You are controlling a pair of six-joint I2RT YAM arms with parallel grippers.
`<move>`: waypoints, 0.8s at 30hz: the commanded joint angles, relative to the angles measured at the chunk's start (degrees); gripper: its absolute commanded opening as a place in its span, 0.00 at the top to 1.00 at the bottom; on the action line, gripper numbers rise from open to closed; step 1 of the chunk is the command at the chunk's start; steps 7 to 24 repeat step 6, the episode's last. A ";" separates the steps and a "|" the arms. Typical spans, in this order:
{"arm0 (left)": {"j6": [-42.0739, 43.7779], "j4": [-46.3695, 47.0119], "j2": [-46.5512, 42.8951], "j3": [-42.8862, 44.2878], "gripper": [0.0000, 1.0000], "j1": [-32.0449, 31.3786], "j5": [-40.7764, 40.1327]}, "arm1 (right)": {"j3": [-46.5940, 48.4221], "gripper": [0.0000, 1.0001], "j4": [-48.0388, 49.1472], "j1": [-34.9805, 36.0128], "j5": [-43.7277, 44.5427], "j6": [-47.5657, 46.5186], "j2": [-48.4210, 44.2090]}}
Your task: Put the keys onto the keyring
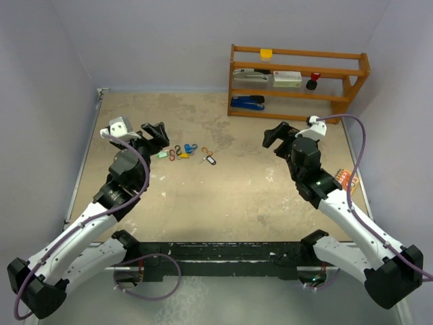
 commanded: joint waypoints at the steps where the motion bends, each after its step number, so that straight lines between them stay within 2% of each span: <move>1: -0.52 -0.79 -2.35 2.28 0.25 0.26 -1.95 | 2.85 0.00 0.53 -0.19 -0.51 0.19 0.62; 24: -1.20 -0.83 -3.44 2.02 0.24 0.26 -2.31 | 4.65 0.00 -1.58 -0.22 -1.31 -0.19 0.61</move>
